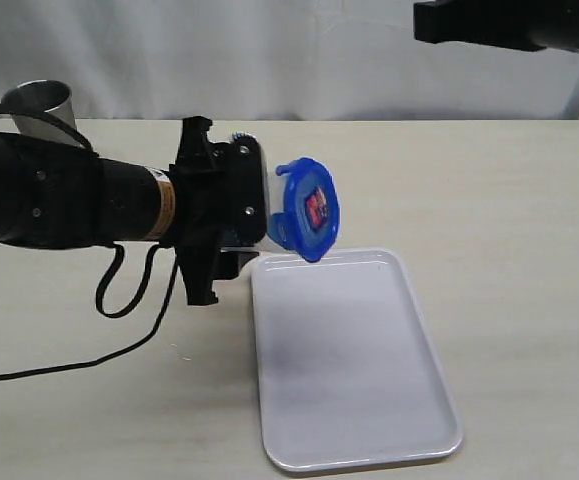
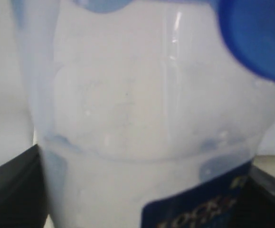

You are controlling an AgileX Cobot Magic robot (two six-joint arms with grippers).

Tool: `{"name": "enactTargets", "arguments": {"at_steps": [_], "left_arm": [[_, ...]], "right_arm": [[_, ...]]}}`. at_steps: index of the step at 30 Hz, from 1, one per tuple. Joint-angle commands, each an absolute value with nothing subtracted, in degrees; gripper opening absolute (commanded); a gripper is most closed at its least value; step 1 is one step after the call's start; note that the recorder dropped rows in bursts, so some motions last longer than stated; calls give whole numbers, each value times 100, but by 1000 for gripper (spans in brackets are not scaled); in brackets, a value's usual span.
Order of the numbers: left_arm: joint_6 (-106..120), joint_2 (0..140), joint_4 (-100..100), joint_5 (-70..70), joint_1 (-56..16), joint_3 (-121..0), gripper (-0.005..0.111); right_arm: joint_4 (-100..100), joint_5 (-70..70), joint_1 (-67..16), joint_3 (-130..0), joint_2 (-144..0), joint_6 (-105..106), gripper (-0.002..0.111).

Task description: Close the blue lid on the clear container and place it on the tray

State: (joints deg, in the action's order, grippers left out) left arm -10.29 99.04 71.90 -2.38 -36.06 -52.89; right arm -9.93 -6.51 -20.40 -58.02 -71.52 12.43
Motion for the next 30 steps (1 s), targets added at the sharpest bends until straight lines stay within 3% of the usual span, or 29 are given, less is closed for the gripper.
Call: {"name": "enactTargets", "arguments": {"at_steps": [1,13,26,30], "left_arm": [[-554,10081,7324,703,-4093,-5613,0],[-554,10859,9130,3186,-5073,-6021,0],[-492,11096,9995,3899,-5338,-6021,0],[-451,11122,9995,3877,-5813,-6010,0]], "right_arm": [[-1027,-571,-1644,-5466,-7080,1068,5],[-942,-461,-1585,-5110,-7092,1531,5],[-942,-270,-1585,-4957,-7114,1755,5],[-942,-247,-1585,-4957,-7114,1755,5]]}}
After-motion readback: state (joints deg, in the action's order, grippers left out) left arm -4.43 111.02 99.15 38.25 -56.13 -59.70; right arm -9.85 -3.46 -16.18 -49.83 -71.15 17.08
